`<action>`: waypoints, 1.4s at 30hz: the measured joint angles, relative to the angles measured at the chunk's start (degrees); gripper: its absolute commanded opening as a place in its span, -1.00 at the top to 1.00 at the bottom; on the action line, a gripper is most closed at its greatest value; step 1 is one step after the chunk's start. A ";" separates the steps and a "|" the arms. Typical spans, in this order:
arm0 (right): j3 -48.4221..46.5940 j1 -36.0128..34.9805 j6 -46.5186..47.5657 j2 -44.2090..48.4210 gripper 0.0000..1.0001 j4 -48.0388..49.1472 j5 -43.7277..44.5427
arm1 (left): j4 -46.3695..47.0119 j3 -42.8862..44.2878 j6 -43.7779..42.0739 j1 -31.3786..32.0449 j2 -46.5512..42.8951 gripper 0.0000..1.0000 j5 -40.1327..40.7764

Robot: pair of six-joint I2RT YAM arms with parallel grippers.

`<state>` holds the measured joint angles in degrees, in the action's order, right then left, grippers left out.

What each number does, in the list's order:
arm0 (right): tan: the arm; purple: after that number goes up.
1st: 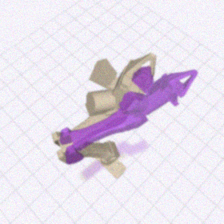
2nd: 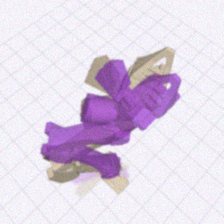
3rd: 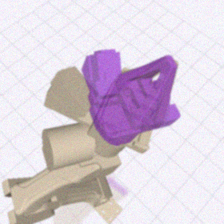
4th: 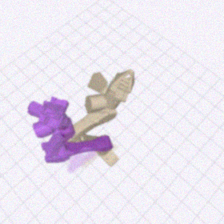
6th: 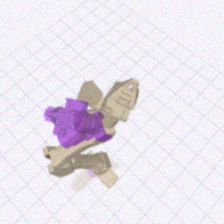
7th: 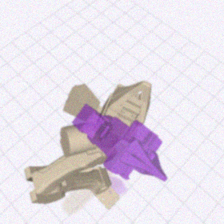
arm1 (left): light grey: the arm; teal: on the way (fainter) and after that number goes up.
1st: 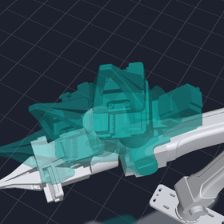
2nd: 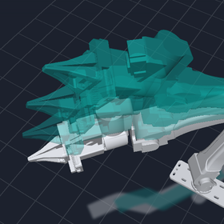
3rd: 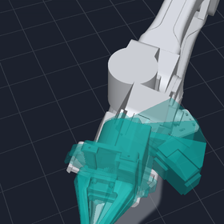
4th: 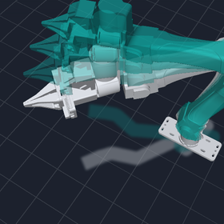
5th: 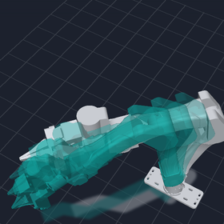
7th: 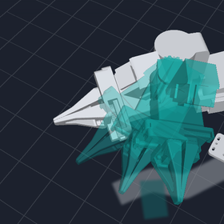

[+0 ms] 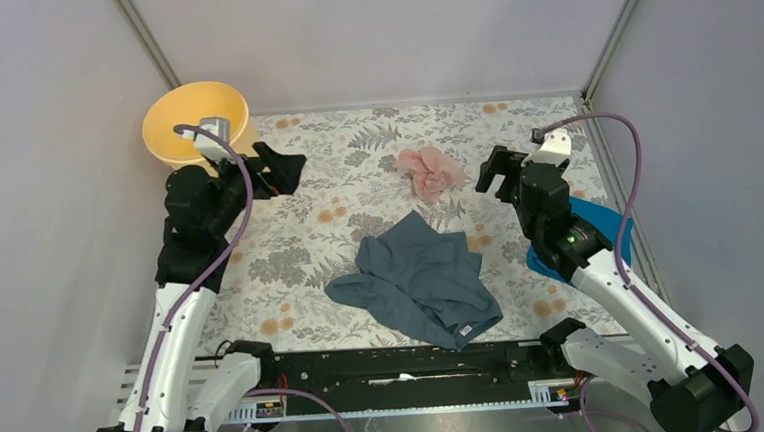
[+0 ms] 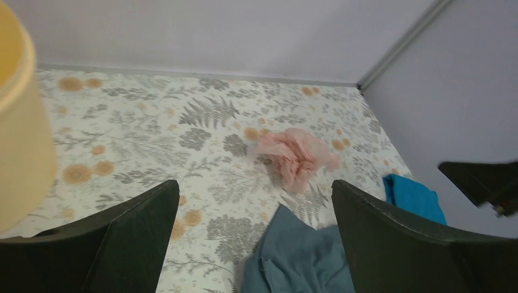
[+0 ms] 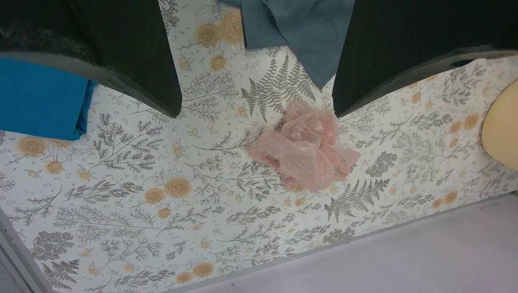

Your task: Put the trash bags into the trash bin

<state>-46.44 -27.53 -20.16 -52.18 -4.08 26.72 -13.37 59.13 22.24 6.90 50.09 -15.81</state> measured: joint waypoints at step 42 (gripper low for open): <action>4.52 18.84 -26.03 -34.29 -0.99 30.60 -37.03 | 18.56 -6.64 20.55 31.95 34.42 -0.98 1.31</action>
<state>-41.91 -8.69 -46.19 -86.48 26.52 -10.31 5.19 52.49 42.78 38.85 84.51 -14.50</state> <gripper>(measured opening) 0.994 0.990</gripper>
